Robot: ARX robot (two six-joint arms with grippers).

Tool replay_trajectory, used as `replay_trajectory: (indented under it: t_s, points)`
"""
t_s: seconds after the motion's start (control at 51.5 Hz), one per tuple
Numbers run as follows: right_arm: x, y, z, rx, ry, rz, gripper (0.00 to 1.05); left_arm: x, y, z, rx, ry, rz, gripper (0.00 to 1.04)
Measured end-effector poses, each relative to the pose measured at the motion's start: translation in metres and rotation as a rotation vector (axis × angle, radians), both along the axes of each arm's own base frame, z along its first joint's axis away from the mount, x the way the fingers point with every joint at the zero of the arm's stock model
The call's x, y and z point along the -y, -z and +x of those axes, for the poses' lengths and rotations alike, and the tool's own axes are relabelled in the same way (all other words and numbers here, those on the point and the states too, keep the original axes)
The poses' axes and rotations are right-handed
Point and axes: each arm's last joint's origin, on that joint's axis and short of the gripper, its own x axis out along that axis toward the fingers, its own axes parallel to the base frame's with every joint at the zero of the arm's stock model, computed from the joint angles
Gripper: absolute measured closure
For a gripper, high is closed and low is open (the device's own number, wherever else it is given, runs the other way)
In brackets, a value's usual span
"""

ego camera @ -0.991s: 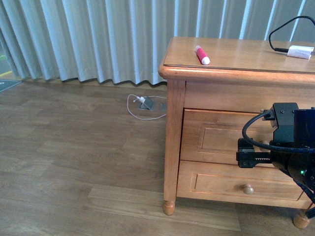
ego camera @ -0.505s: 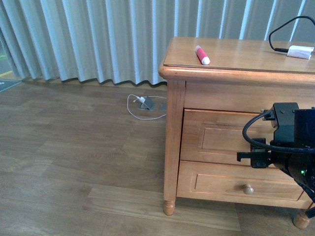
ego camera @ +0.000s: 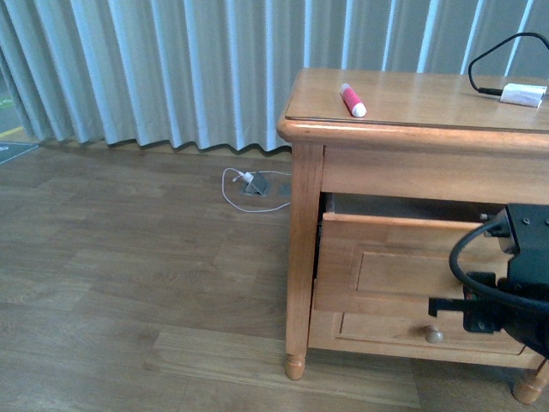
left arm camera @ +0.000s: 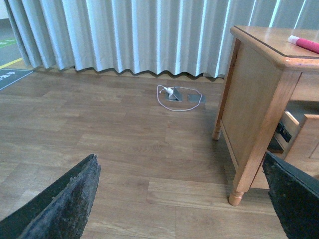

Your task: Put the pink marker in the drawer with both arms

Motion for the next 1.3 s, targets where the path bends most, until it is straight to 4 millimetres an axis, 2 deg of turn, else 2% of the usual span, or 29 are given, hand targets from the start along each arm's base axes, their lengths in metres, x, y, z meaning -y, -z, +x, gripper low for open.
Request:
replay_trajectory:
  t_s: [0.35,0.505,0.525,0.602,0.719,0.835,0.933,1.03,1.146,1.224,1.302]
  points:
    - [0.005,-0.008,-0.091,-0.123,-0.036,0.086,0.82,0.000,0.000,0.000,0.000,0.000,0.000,0.06]
    - [0.007,-0.011,-0.110,-0.116,-0.035,0.091,0.59,0.000,0.000,0.000,0.000,0.000,0.000,0.06]
    - [0.009,-0.013,-0.112,-0.112,-0.031,0.093,0.54,0.000,0.000,0.000,0.000,0.000,0.000,0.06]
    - [0.012,-0.021,-0.119,-0.108,-0.025,0.106,0.43,0.000,0.000,0.000,0.000,0.000,0.000,0.06]
    - [0.016,-0.038,-0.133,-0.108,-0.017,0.121,0.25,0.000,0.000,0.000,0.000,0.000,0.000,0.06]
    - [0.020,-0.065,-0.149,-0.096,-0.037,0.147,0.07,0.000,0.000,0.000,0.000,0.000,0.000,0.06]
    - [0.024,-0.084,-0.163,-0.084,-0.056,0.172,0.09,0.000,0.000,0.000,0.000,0.000,0.000,0.06]
    - [0.031,-0.111,-0.188,-0.052,-0.074,0.185,0.08,0.000,0.000,0.000,0.000,0.000,0.000,0.06]
    - [0.037,-0.135,-0.208,-0.001,-0.102,0.172,0.08,0.000,0.000,0.000,0.000,0.000,0.000,0.06]
    - [0.040,-0.146,-0.221,0.027,-0.116,0.163,0.08,0.000,0.000,0.000,0.000,0.000,0.000,0.06]
    - [0.041,-0.148,-0.231,0.029,-0.121,0.152,0.08,0.000,0.000,0.000,0.000,0.000,0.000,0.06]
